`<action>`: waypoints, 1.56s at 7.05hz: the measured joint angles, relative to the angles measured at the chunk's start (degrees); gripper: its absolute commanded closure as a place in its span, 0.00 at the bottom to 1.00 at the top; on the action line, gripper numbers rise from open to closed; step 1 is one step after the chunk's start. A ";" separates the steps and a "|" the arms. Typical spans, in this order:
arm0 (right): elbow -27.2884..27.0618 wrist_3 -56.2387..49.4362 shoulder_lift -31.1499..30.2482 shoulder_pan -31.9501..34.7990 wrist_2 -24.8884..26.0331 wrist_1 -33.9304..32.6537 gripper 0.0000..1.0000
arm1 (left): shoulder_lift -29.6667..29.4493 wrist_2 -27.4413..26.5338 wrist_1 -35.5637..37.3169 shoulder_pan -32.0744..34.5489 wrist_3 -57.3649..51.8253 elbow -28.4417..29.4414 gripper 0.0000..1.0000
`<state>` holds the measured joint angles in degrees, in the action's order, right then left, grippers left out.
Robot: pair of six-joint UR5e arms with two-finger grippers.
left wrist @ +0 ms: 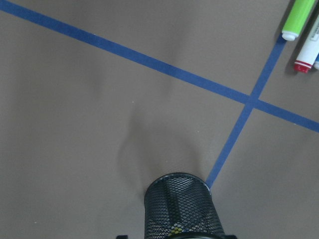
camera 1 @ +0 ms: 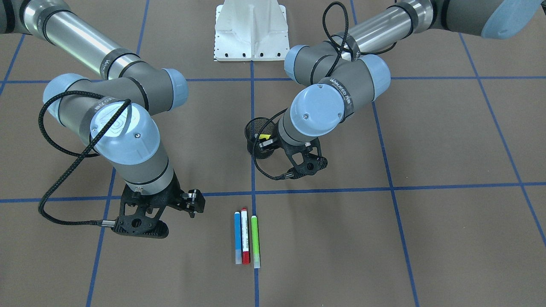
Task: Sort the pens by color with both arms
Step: 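Lower the left gripper into the cup and close on the yellow highlighter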
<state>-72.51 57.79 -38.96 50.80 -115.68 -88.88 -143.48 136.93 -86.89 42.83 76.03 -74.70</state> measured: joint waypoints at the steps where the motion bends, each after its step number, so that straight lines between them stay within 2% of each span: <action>1: 0.00 -0.03 0.00 0.00 0.01 0.00 0.00 | 0.03 -0.05 -0.05 -0.25 0.00 -0.05 0.46; 3: 0.04 -0.34 -0.05 0.04 -0.03 -0.05 0.00 | -0.03 -0.20 0.01 -1.01 0.05 -0.12 0.47; 6: 0.09 -0.48 -0.39 0.08 -0.07 -0.06 0.00 | -0.16 -0.26 0.13 -1.71 0.25 -0.30 0.56; 9: 0.15 -0.86 -0.58 0.08 -0.06 -0.07 0.00 | -0.09 -0.32 0.28 -1.81 0.45 -0.44 0.57; 11: 0.13 -0.98 -0.90 0.04 -0.04 -0.03 0.00 | 0.00 -0.40 0.37 -1.82 0.56 -0.45 0.78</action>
<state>-72.38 56.81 -39.86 50.84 -115.72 -88.91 -143.48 136.53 -86.52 41.02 76.58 -75.14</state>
